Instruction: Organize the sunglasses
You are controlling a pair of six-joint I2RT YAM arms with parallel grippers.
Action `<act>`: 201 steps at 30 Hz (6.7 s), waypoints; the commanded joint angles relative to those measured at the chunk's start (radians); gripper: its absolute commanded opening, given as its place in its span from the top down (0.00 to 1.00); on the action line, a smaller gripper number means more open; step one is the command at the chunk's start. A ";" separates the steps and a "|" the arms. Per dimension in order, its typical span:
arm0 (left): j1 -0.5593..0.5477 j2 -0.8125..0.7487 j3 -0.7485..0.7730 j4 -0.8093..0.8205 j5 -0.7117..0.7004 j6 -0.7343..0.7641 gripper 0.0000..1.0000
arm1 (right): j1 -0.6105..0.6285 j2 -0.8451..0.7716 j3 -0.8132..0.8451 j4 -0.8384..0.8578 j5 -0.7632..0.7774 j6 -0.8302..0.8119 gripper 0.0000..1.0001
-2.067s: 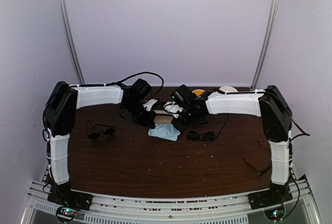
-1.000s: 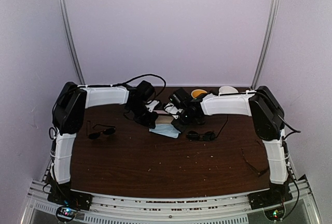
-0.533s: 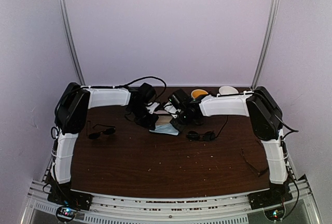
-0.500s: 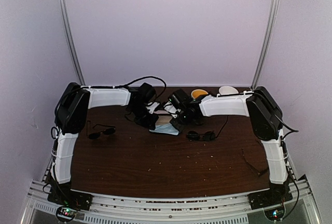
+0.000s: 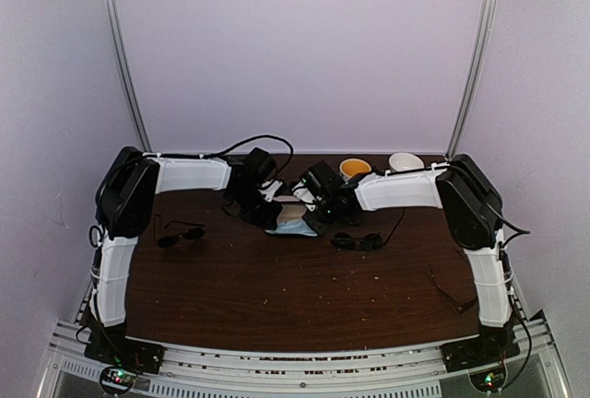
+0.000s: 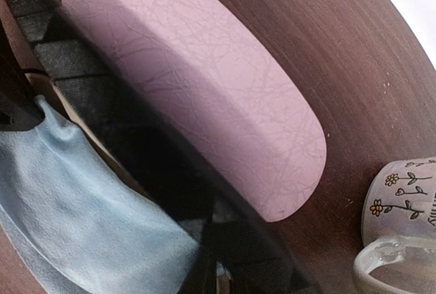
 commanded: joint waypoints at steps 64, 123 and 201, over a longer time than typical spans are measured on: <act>-0.076 -0.950 -0.808 0.384 -0.191 -0.017 0.57 | -0.029 -1.180 -0.769 0.175 0.402 0.371 0.00; -0.083 -1.205 -1.055 0.367 -0.228 -0.036 0.06 | -0.150 -0.625 -0.754 0.175 0.148 0.621 0.46; -0.308 -0.641 -0.585 0.586 0.224 0.154 0.59 | -0.039 -0.986 -0.581 -0.121 -0.215 0.748 1.00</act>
